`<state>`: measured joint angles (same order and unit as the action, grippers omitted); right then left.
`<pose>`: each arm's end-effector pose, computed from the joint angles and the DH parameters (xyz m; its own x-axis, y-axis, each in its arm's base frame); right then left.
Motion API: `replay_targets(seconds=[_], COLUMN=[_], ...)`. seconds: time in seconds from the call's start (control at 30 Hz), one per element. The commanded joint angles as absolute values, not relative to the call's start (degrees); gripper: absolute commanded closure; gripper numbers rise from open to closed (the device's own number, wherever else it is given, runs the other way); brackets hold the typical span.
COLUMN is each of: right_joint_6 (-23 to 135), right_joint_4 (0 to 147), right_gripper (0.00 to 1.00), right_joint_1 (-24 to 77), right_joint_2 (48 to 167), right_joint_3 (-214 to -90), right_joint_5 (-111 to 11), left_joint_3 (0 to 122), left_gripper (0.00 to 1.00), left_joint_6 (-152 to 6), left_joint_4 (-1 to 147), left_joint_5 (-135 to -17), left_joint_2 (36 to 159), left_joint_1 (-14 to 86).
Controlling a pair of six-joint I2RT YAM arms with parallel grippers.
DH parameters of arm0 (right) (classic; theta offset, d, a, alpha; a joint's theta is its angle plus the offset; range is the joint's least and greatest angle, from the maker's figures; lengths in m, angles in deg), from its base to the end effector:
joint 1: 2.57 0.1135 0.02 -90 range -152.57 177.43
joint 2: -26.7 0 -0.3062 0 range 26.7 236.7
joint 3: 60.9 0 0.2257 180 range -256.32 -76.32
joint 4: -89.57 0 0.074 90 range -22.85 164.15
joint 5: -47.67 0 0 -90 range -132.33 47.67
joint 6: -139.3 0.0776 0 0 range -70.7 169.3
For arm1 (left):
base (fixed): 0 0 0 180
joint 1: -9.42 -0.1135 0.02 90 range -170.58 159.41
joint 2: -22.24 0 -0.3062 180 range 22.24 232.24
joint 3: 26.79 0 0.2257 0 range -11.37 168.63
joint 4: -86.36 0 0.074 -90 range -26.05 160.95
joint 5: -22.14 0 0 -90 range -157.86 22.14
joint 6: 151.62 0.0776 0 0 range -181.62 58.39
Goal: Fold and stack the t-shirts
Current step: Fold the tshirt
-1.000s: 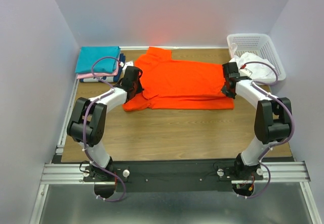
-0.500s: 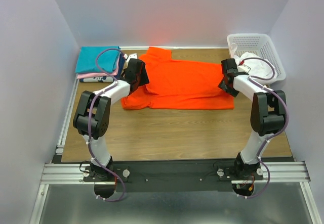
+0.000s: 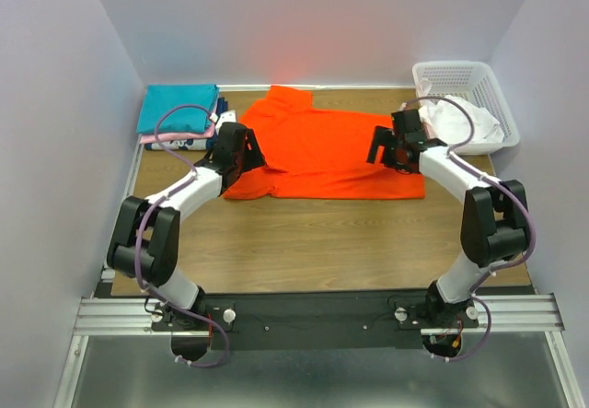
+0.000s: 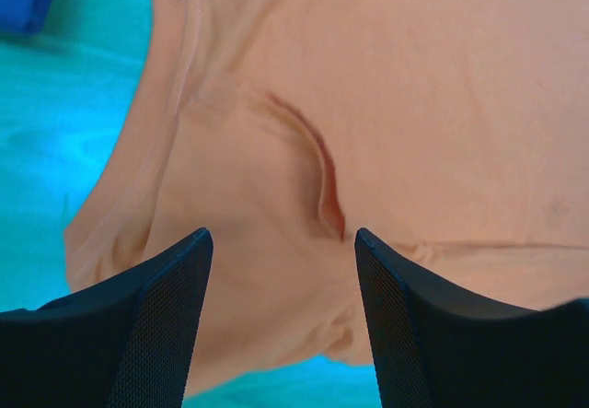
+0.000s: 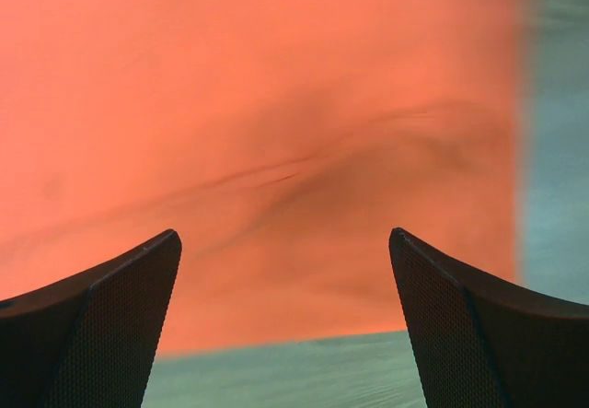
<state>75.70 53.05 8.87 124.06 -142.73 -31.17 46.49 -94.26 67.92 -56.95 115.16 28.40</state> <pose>0.3647 0.0585 0.2384 -0.7269 0.2980 -0.6187 0.2738 0.9520 0.1367 0.3513 -0.1053 0.2508 -0.5874 -0.3580 -0.7258 -0.1643 0.9309 -0.3263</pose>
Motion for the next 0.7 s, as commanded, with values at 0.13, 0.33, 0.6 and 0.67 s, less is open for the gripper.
replay_targets(seconds=[0.13, 0.33, 0.6, 0.67], right_joint_6=[50.01, 43.07, 39.37, 39.11], right_joint_4=[62.2, 62.29, 62.29, 62.29], right_gripper=[0.0, 0.0, 0.02, 0.06], right_joint_1=[30.55, 38.99, 42.61, 42.61], right_joint_2=[133.44, 147.36, 162.03, 163.36], right_joint_3=[-152.21, -168.76, -185.73, -187.41], right_joint_5=[-48.03, -53.14, -44.8, -43.91], left_joint_3=[32.14, 25.64, 21.42, 20.88], left_gripper=[0.02, 0.02, 0.02, 0.02], left_joint_6=[-102.91, -106.7, -107.23, -106.79], left_joint_4=[65.5, 61.28, 59.51, 60.57], left_joint_5=[-52.22, -49.58, -48.87, -49.58], left_joint_2=[97.33, 87.39, 80.69, 80.16], left_joint_1=[27.17, 24.89, 24.53, 24.53])
